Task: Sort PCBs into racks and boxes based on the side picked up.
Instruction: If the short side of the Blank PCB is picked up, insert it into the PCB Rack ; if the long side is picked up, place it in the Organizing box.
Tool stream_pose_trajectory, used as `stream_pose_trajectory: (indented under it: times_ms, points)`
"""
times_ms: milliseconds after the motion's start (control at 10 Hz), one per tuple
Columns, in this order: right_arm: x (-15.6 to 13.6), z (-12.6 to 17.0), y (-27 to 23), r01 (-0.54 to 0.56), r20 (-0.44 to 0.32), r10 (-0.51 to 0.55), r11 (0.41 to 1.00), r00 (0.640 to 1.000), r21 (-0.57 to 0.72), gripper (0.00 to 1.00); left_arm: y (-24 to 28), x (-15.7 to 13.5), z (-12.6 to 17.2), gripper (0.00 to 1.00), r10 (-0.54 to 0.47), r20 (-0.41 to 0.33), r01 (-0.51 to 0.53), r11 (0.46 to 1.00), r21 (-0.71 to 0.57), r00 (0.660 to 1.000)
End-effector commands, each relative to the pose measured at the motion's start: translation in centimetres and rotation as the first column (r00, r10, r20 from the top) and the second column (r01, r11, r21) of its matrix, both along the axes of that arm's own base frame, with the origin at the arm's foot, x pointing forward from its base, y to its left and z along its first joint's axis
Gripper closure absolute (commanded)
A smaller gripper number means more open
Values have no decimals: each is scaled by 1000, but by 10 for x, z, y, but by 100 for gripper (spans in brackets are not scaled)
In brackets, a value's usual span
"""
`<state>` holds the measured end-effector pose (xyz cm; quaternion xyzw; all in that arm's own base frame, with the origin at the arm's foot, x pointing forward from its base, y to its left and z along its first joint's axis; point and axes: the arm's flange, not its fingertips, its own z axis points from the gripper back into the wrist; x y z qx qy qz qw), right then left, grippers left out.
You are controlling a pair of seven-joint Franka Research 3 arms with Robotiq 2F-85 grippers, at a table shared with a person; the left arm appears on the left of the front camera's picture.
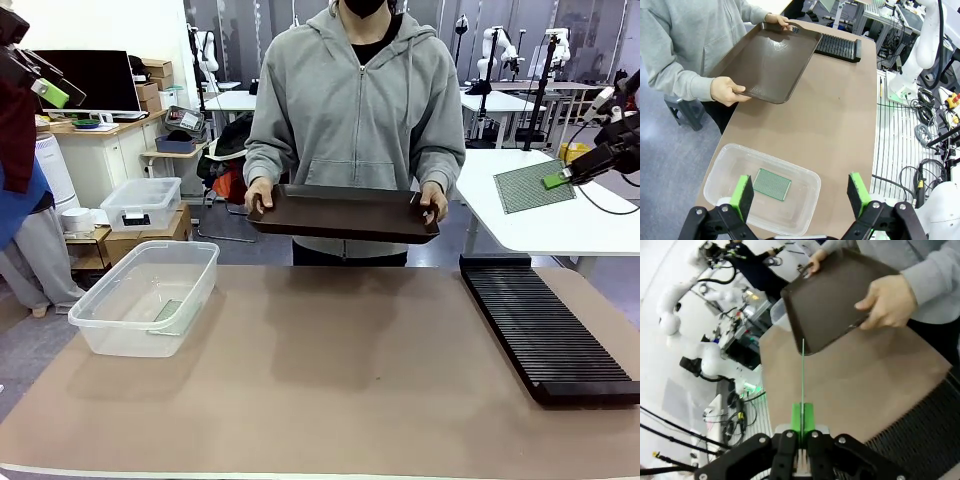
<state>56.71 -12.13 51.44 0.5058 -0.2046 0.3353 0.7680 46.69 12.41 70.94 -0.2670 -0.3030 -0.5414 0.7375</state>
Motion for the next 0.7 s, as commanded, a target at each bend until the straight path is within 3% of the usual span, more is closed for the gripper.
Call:
stream_pose_trajectory:
  times_ms: [0,100,300,400,500,600]
  points:
    - [-10,-25,-4,53,-205,-6,973,979,224,98,0,-3,-2,0,-3,-2,3,1000,-6,1000]
    - [0,0,0,0,0,0,1000,1000,0,98,0,-3,-2,0,-3,-2,3,1000,-6,1000]
    - [0,0,0,0,0,0,1000,1000,0,98,0,-3,-2,0,-3,-2,3,1000,-6,1000]
    - [-5,-10,-7,14,-52,-12,998,999,54,98,0,-3,-2,0,-3,-2,3,1000,-6,1000]
    - [8,-22,-14,3,105,-1,1000,994,-16,98,0,-3,-2,0,-3,-2,3,1000,-6,1000]
    - [15,-30,-19,-78,166,91,994,982,-83,98,0,-3,-2,0,-3,-2,3,1000,-6,1000]
